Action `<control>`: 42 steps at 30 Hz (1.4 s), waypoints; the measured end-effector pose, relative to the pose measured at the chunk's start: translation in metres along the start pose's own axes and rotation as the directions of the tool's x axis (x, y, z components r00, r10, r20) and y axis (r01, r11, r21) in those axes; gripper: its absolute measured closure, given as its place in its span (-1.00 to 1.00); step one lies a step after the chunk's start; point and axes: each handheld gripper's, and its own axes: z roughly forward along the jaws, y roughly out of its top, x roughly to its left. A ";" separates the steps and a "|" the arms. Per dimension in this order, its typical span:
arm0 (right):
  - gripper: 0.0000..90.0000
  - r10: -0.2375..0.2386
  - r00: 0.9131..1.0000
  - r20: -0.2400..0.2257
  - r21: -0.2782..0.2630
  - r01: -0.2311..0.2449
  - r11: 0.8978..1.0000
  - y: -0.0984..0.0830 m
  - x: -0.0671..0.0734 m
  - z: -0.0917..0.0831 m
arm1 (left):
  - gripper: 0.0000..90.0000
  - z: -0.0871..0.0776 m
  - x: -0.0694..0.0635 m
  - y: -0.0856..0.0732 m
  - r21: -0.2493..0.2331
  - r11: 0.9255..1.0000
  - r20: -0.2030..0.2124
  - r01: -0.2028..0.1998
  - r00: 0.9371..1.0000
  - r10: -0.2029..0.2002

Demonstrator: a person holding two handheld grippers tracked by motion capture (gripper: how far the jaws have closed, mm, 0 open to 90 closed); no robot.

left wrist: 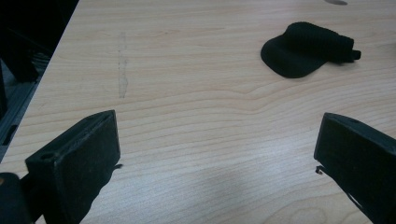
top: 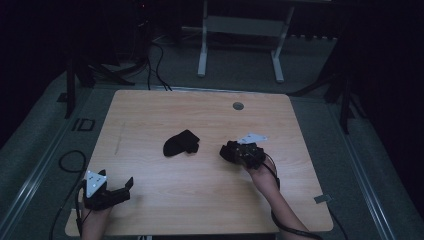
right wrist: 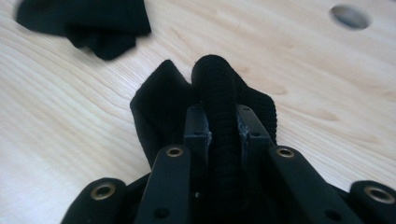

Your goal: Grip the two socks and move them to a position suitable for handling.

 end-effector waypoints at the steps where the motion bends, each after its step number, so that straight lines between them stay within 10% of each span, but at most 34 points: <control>1: 0.73 -0.001 1.000 0.008 -0.012 0.002 1.000 0.001 0.001 -0.008 | -0.99 0.000 0.000 0.000 0.001 1.000 0.000 0.000 1.000 0.000; 11: 0.73 -0.017 1.000 0.015 -0.089 0.018 0.996 -0.012 0.027 -0.069 | -0.99 0.001 -0.002 0.000 0.006 1.000 0.002 -0.008 1.000 0.008; 22: 0.72 0.018 1.000 -0.016 0.019 -0.018 1.000 -0.070 0.058 -0.053 | -0.99 0.004 -0.009 0.001 0.014 1.000 0.024 -0.016 1.000 0.016; 33: 0.61 0.057 0.998 -0.014 0.063 -0.056 0.996 -0.088 0.081 -0.035 | -0.99 0.003 -0.014 0.003 0.012 0.999 0.063 -0.036 0.997 0.035; 42: 0.10 0.081 0.992 -0.100 0.042 -0.077 0.996 -0.074 0.076 -0.052 | -0.99 0.003 -0.053 0.012 0.033 0.990 0.238 -0.135 0.964 0.123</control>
